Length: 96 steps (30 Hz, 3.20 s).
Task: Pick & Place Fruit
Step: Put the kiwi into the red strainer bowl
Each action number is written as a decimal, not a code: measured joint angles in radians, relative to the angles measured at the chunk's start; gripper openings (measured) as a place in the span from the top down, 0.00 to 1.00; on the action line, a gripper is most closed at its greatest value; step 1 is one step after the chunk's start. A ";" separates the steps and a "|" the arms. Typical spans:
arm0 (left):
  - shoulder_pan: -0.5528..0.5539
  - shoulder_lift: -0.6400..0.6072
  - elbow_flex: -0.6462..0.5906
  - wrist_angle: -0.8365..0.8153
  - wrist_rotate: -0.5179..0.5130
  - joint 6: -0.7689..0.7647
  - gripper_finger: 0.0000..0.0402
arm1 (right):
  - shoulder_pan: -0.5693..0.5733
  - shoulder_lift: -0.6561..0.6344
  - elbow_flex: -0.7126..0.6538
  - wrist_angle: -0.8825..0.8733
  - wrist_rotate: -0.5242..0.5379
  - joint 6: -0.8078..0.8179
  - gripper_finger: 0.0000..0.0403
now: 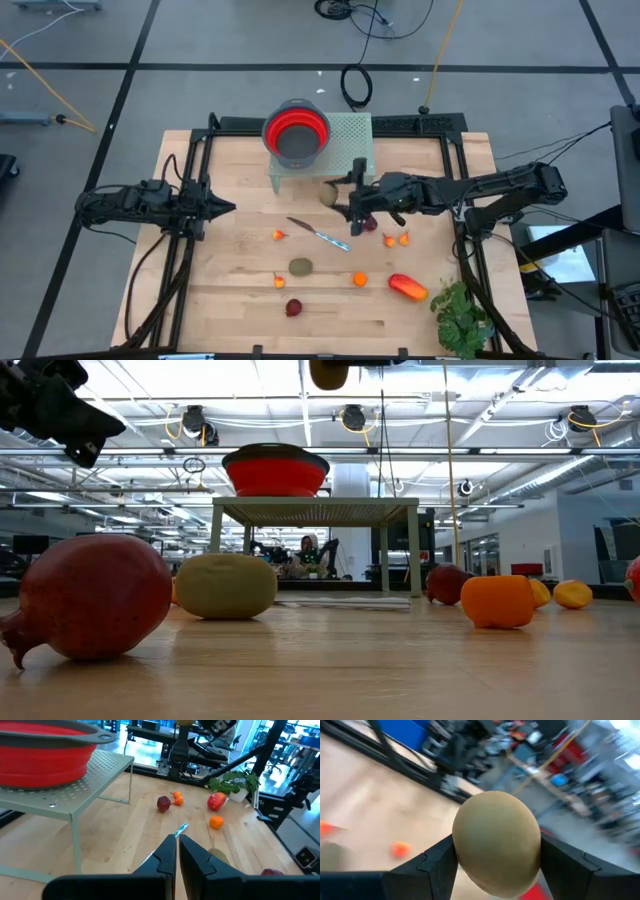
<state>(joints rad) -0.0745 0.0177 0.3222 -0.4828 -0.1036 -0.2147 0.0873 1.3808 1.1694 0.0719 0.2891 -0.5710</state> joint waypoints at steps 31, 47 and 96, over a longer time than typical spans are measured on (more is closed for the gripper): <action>0.000 0.000 0.000 0.000 -0.001 -0.038 0.95 | -0.336 0.000 -0.001 0.433 -0.024 0.581 0.41; 0.000 0.000 0.000 0.000 -0.003 -0.035 0.95 | -0.456 0.053 0.178 0.168 -0.112 0.813 0.41; 0.000 0.002 0.000 0.000 -0.004 -0.034 0.95 | -0.511 0.475 0.504 -0.255 -0.373 0.842 0.41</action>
<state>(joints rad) -0.0742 0.0196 0.3218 -0.4826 -0.1074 -0.2485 -0.4240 1.8561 1.6737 -0.1826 -0.0841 0.2710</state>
